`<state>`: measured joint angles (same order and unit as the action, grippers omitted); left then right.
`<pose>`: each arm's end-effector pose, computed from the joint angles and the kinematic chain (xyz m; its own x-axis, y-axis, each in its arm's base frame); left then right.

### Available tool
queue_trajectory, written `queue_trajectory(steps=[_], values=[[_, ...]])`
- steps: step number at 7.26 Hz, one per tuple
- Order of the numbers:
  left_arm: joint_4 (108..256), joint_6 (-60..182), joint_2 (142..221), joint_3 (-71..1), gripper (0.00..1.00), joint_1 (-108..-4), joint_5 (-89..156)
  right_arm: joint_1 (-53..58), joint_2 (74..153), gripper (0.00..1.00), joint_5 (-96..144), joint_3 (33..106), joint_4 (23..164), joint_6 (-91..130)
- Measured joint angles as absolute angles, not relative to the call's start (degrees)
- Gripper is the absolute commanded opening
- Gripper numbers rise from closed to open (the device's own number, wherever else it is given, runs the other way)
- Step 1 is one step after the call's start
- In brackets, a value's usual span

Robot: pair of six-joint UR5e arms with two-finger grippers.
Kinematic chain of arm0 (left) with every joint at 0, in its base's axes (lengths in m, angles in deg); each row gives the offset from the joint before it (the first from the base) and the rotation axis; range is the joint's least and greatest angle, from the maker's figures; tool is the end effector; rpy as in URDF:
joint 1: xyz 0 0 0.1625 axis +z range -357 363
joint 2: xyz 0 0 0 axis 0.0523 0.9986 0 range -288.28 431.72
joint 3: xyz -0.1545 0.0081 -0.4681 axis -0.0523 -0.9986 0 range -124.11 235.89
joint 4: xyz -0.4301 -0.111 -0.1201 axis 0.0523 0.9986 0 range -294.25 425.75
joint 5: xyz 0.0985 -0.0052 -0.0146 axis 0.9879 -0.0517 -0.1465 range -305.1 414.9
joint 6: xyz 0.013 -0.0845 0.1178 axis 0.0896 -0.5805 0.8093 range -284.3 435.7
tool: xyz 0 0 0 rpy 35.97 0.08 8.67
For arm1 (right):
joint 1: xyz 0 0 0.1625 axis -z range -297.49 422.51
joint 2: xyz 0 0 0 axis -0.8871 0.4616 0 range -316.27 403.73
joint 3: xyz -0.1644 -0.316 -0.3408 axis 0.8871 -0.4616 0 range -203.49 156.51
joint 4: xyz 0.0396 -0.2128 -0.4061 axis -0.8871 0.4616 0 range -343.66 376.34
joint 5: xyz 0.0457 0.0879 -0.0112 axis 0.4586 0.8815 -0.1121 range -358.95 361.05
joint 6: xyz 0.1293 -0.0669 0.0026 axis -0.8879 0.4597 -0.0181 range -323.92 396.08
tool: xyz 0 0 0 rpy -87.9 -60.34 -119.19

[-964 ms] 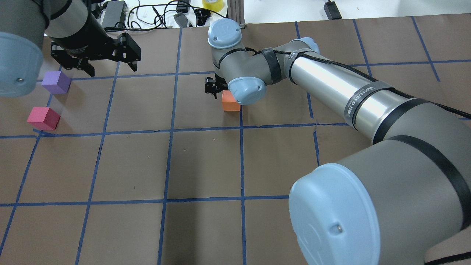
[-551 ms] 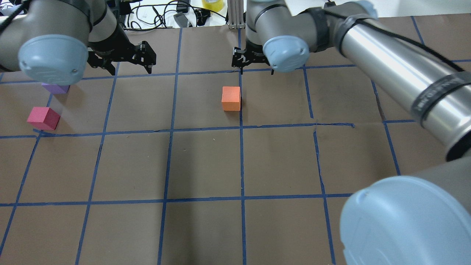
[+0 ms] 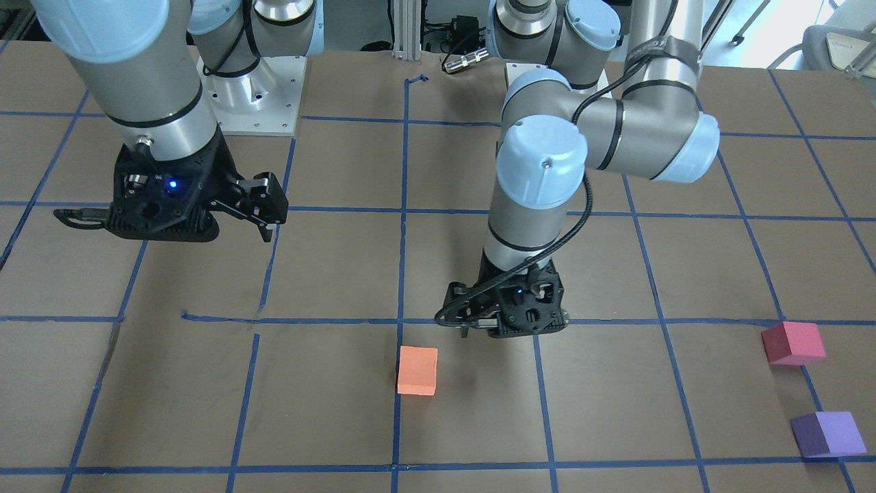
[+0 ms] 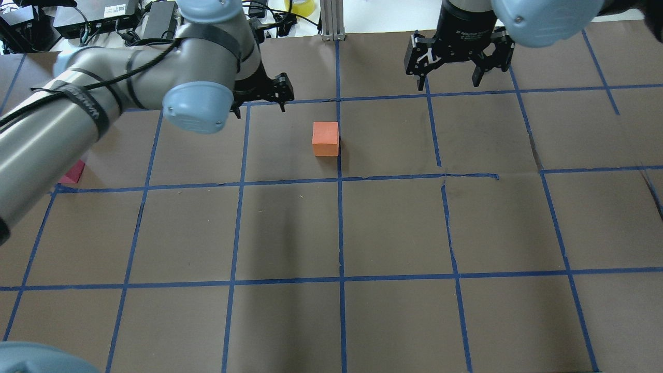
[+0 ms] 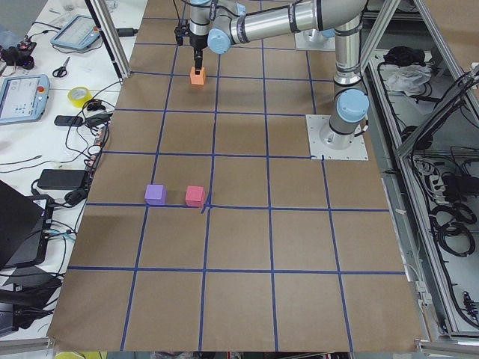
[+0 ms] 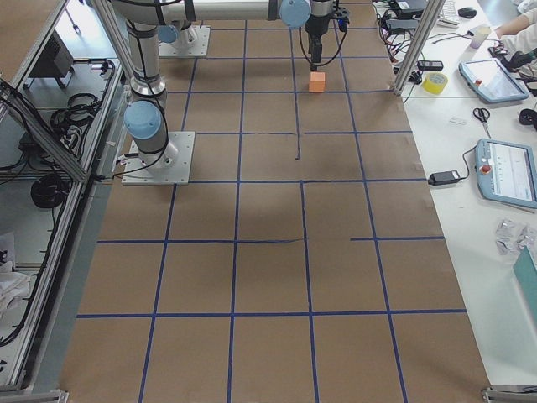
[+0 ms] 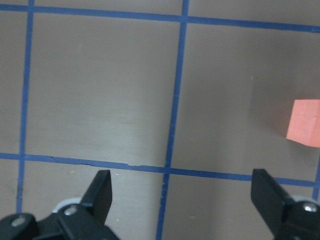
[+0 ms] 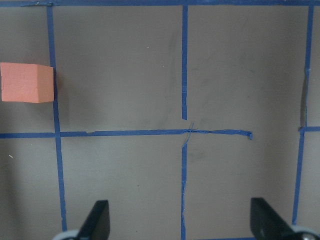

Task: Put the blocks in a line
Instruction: 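Reach the left gripper to the orange cube and grasp it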

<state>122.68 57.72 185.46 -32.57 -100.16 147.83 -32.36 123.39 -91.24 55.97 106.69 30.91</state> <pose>-0.2892 -0.6837 0.3234 -0.9961 -0.0878 0.0104 -0.0881 0.9769 -0.1948 0.1806 -0.6170 0.5045 -0.9992 0.0058 0.0388 0.0053 0.9999 -0.0132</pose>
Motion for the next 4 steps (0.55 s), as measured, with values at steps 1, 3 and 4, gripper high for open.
queue_trajectory(steps=[1, 3, 4], values=[[120.68, 57.74, 188.80, -30.47, 1.00, -103.44, 147.78, -32.24, 124.16, 1.00, -91.29, 56.17, 105.97, 30.79], [119.34, 61.91, 194.32, -27.97, 1.00, -106.30, 148.10, -32.23, 125.11, 1.00, -91.11, 56.70, 105.61, 30.48], [118.91, 63.27, 196.20, -27.59, 1.00, -106.63, 148.36, -32.14, 125.29, 1.00, -91.13, 56.84, 105.55, 30.62]])
